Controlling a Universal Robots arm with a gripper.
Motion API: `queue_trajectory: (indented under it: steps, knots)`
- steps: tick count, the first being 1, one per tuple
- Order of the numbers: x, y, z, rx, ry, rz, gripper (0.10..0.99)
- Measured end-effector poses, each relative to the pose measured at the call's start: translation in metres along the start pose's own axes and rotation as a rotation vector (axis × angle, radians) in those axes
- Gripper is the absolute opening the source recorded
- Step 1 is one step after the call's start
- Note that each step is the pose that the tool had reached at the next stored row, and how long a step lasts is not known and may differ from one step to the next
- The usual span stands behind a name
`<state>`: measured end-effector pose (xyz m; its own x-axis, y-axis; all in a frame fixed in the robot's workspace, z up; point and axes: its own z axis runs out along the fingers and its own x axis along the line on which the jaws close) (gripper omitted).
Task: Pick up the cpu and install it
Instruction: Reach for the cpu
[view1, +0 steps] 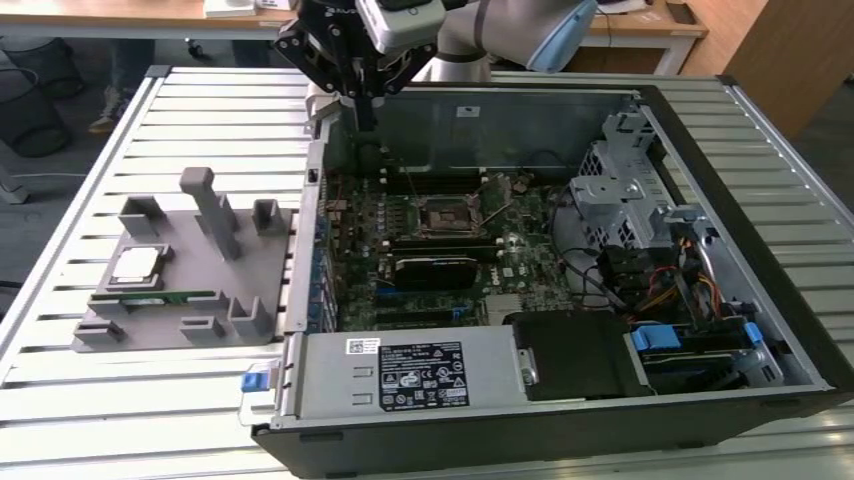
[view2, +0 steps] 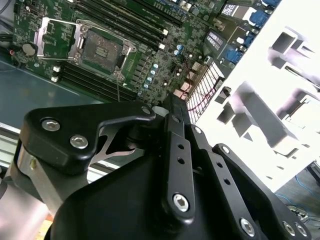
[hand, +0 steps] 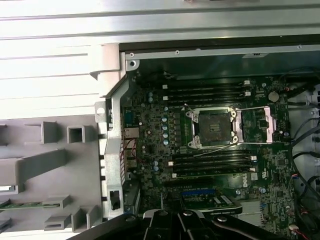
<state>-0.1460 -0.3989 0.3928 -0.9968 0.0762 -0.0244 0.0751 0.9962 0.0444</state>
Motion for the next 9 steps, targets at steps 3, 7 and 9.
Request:
queue_trajectory:
  steps: [3, 7, 9]
  knots:
    - [0.0011, -0.0001, 0.0, 0.0, 0.0, 0.0, 0.11]
    - [0.0026, -0.0002, 0.0001, 0.0, 0.0, 0.0, 0.11]
    - [0.0033, -0.0003, 0.0, 0.0, 0.0, 0.0, 0.11]
